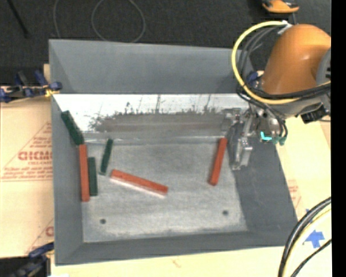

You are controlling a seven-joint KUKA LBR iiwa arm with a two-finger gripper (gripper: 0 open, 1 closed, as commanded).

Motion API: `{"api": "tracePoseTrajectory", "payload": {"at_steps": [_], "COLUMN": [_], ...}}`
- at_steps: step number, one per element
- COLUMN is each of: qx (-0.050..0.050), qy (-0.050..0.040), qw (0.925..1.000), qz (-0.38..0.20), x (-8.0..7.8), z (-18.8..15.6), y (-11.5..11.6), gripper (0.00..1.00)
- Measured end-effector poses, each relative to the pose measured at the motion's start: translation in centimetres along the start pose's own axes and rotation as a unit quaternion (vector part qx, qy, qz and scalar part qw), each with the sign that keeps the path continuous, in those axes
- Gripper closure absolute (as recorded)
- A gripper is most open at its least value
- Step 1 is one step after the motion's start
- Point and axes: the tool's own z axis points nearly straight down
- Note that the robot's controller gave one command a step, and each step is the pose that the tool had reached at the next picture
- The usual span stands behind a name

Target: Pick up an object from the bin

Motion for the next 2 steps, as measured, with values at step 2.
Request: {"api": "tracePoseTrajectory", "payload": {"at_steps": [2], "qx": [-0.002], "qy": [-0.0030], "qw": [0.9766], "qz": [-0.215], "x": [2.0], "z": [15.5], "y": [21.0], "gripper": [0.00]}}
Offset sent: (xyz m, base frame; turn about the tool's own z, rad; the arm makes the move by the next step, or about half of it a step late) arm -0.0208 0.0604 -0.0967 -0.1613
